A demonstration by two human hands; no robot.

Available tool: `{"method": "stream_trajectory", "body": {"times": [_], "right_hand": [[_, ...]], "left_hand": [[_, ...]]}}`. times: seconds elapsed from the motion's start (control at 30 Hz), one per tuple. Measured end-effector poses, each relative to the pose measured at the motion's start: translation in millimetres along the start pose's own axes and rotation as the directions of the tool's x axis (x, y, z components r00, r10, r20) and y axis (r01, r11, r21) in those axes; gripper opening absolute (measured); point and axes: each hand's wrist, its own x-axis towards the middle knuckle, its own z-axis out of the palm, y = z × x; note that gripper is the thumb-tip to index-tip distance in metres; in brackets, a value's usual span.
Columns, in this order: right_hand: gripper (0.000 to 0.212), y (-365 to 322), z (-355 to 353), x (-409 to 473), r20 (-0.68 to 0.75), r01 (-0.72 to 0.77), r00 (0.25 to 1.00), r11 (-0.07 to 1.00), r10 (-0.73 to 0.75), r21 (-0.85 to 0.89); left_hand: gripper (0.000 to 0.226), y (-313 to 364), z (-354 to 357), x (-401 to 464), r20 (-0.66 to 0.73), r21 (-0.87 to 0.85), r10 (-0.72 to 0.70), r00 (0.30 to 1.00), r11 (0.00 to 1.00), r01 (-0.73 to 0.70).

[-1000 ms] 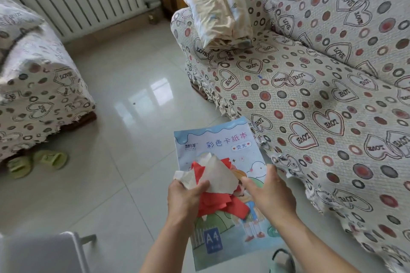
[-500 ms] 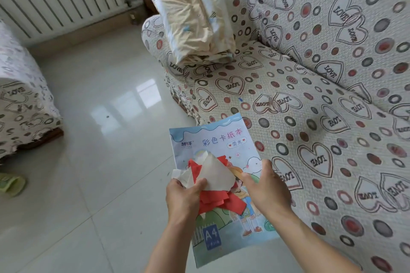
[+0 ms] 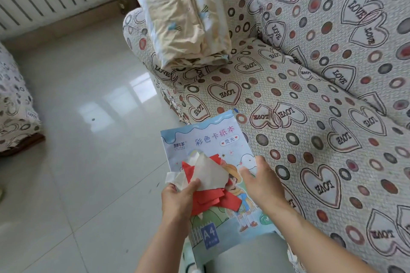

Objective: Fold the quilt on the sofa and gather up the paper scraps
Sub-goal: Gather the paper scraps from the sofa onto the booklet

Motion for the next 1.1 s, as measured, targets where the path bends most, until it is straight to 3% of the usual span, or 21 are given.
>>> {"method": "stream_trajectory", "body": {"times": [0.07,0.27,0.43,0.63,0.77,0.93,1.03,1.1], "right_hand": [[0.018,2,3,24,-0.007,-0.002,1.0,0.999,0.003,0.044],[0.035,-12,13,102,-0.011,0.005,1.0,0.996,-0.004,0.086],[0.024,-28,14,166,-0.061,-0.036,0.998,0.999,0.034,-0.041],[0.012,-42,13,223,-0.235,-0.045,0.972,0.983,0.002,-0.179],[0.017,-44,26,243,-0.254,-0.048,0.967,0.958,-0.027,-0.284],[0.005,-49,28,247,-0.224,-0.048,0.974,0.946,-0.026,-0.321],[0.01,-54,27,239,-0.233,-0.047,0.972,0.992,0.019,-0.116],[0.01,-66,28,221,-0.188,0.062,0.981,0.991,-0.04,0.115]], "left_hand": [[0.026,6,6,13,0.01,0.01,0.026,1.0,1.0,-0.026],[0.017,35,25,67,0.028,-0.025,0.001,1.0,1.0,0.0],[0.024,62,38,113,0.079,-0.061,-0.028,0.996,0.998,0.033],[0.018,78,47,149,0.115,-0.036,-0.041,0.993,0.998,0.045],[0.022,81,45,162,0.124,-0.018,-0.064,0.99,0.998,0.067],[0.032,76,41,173,0.134,-0.026,-0.112,0.985,0.993,0.117],[0.033,75,41,173,0.134,-0.038,-0.128,0.983,0.99,0.134],[0.031,75,41,170,0.142,-0.054,-0.13,0.981,0.989,0.138]]}}
